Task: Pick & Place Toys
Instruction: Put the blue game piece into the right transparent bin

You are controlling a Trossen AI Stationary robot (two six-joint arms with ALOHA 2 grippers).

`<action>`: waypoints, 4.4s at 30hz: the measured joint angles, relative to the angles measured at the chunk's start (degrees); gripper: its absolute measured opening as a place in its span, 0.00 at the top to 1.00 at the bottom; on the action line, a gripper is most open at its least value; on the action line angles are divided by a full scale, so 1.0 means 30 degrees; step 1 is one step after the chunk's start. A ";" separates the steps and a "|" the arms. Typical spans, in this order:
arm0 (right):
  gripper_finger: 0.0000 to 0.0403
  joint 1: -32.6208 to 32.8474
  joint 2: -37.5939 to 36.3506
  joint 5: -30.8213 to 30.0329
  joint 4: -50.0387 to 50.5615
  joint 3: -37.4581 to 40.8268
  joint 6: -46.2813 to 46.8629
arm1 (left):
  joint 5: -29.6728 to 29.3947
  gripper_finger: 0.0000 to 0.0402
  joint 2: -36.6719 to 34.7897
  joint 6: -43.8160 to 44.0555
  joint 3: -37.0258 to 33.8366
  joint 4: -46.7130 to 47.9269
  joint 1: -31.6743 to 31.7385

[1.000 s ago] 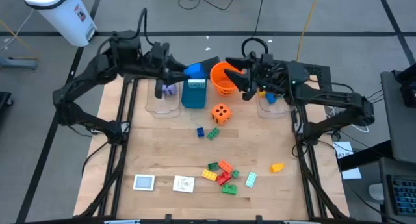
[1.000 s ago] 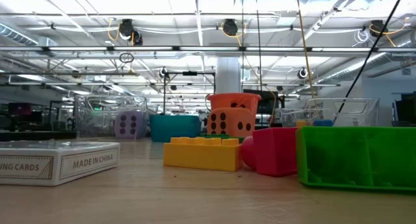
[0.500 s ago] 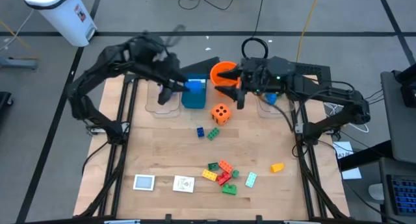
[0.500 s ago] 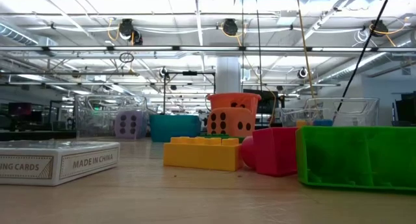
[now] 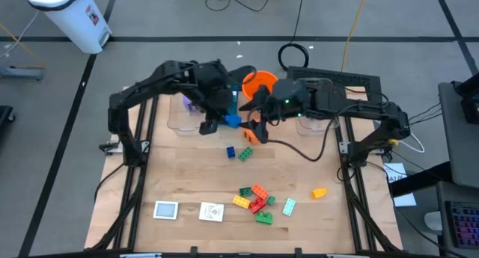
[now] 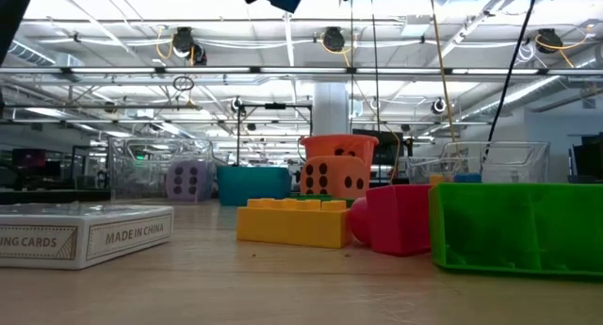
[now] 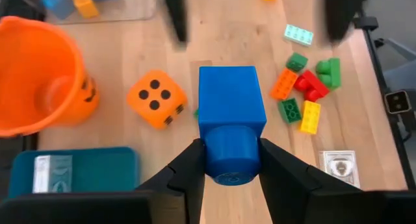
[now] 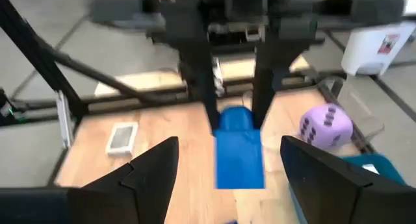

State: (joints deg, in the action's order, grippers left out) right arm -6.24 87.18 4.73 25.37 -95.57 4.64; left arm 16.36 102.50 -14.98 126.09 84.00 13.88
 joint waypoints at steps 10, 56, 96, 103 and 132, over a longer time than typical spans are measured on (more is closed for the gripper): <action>0.34 0.0001 0.0281 -0.0029 0.0515 0.0007 -0.0006 | -0.0495 0.67 0.0138 0.0039 0.0006 -0.0479 -0.0382; 0.64 -0.0014 0.0262 -0.0021 -0.0635 0.0947 -0.0109 | 0.0364 0.66 0.0109 0.0408 0.0006 -0.3058 -0.0617; 0.66 -0.1063 0.0131 -0.0037 -1.5351 0.0947 0.1267 | 0.2061 0.42 -0.4346 0.2674 0.0006 -0.8110 0.2837; 0.65 -0.1070 0.0102 -0.0079 -1.7229 0.0947 0.1239 | 0.2607 0.42 -0.3394 0.3525 -0.0007 -1.0867 0.2102; 0.65 -0.1085 0.0109 -0.0138 -1.6810 0.0940 0.1181 | 0.2818 0.47 -0.3409 0.4333 -0.0026 -1.3368 0.2522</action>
State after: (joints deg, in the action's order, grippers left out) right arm -9.50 87.50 4.32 -25.06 -92.75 8.19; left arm 24.81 92.27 -1.98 126.01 43.90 21.45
